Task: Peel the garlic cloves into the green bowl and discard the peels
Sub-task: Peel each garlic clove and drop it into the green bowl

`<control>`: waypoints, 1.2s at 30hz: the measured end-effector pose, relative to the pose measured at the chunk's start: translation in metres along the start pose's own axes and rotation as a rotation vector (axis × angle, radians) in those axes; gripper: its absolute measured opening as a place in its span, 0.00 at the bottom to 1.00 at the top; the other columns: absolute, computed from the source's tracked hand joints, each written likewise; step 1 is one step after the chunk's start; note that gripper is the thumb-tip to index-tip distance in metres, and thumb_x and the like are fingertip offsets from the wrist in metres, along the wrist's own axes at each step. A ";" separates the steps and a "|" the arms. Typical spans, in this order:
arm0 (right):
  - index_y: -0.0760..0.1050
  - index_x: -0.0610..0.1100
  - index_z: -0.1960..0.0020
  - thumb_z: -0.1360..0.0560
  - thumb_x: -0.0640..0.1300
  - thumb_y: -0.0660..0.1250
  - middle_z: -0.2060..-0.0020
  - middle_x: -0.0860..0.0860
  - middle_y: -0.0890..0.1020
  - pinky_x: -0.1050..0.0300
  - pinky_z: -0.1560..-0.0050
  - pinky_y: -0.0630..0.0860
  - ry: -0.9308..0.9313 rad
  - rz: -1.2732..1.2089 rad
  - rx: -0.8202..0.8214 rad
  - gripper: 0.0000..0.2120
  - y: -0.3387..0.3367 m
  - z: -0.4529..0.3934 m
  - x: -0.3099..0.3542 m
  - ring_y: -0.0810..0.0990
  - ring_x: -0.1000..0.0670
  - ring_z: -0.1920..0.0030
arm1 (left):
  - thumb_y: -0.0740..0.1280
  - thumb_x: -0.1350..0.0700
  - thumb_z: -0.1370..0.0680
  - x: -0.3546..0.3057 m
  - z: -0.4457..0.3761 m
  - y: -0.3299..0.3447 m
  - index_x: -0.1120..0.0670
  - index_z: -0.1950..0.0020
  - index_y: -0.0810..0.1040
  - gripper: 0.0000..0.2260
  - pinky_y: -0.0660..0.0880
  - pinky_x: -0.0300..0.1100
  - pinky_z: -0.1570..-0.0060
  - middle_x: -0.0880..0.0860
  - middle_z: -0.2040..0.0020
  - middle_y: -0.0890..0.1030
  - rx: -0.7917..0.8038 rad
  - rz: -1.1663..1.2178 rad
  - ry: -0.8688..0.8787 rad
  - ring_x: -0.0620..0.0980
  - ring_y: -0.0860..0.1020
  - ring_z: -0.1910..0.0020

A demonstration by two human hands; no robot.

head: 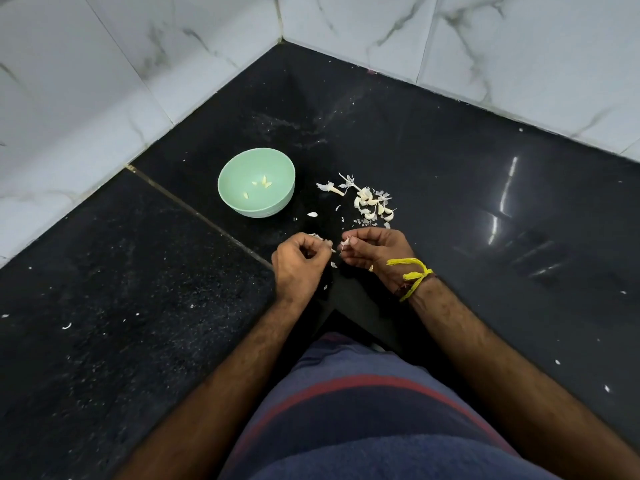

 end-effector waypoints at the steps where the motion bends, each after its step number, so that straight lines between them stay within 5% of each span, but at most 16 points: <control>1: 0.80 0.34 0.49 0.23 0.32 0.67 0.63 0.43 0.84 0.59 0.59 0.82 -0.014 0.009 -0.003 0.05 0.001 0.000 0.000 0.84 0.49 0.63 | 0.76 0.60 0.27 -0.003 0.001 0.000 0.54 0.56 0.85 0.02 0.78 0.38 0.57 0.46 0.65 0.83 0.026 0.037 0.016 0.38 0.79 0.66; 3: 0.79 0.35 0.49 0.24 0.31 0.67 0.64 0.43 0.84 0.58 0.60 0.82 -0.037 0.022 -0.005 0.05 0.002 -0.001 0.000 0.84 0.49 0.64 | 0.75 0.62 0.26 -0.007 0.001 0.003 0.53 0.48 0.86 0.08 0.78 0.34 0.55 0.47 0.61 0.84 0.084 0.066 0.092 0.40 0.80 0.63; 6: 0.78 0.34 0.50 0.25 0.32 0.69 0.63 0.41 0.84 0.57 0.60 0.83 -0.066 0.074 -0.012 0.04 0.004 -0.003 0.001 0.83 0.47 0.65 | 0.76 0.61 0.26 -0.016 0.006 0.006 0.54 0.53 0.88 0.04 0.77 0.34 0.57 0.47 0.60 0.84 0.123 -0.002 0.213 0.45 0.81 0.61; 15: 0.81 0.33 0.51 0.29 0.31 0.73 0.61 0.42 0.85 0.59 0.57 0.82 -0.104 0.181 -0.023 0.07 0.010 -0.001 0.003 0.84 0.49 0.60 | 0.73 0.58 0.28 -0.008 0.004 0.004 0.54 0.59 0.86 0.02 0.79 0.45 0.62 0.51 0.65 0.84 0.100 0.003 0.153 0.49 0.81 0.65; 19: 0.82 0.35 0.52 0.29 0.30 0.73 0.63 0.46 0.86 0.61 0.58 0.81 -0.109 0.209 -0.024 0.06 0.012 0.001 0.002 0.84 0.51 0.62 | 0.71 0.53 0.30 -0.006 0.006 0.003 0.54 0.60 0.86 0.06 0.77 0.37 0.63 0.48 0.66 0.83 0.105 -0.039 0.148 0.44 0.80 0.66; 23: 0.80 0.31 0.52 0.29 0.28 0.72 0.65 0.48 0.85 0.64 0.61 0.80 -0.116 0.243 -0.030 0.07 0.012 0.004 0.005 0.84 0.54 0.65 | 0.75 0.61 0.29 -0.008 0.007 0.004 0.55 0.61 0.86 0.01 0.72 0.27 0.63 0.42 0.69 0.80 0.145 -0.070 0.143 0.36 0.78 0.67; 36: 0.80 0.32 0.52 0.28 0.29 0.72 0.63 0.46 0.84 0.61 0.58 0.81 -0.165 0.324 -0.039 0.05 0.006 0.007 0.006 0.83 0.53 0.62 | 0.75 0.58 0.29 -0.010 0.006 0.012 0.51 0.64 0.83 0.05 0.78 0.39 0.61 0.46 0.68 0.82 0.125 -0.048 0.074 0.41 0.79 0.67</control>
Point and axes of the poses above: each hand's wrist, its own z-axis away from the middle knuckle, its own y-axis out of the palm, x = y × z, the point moved 5 cm from there along -z, towards the middle knuckle
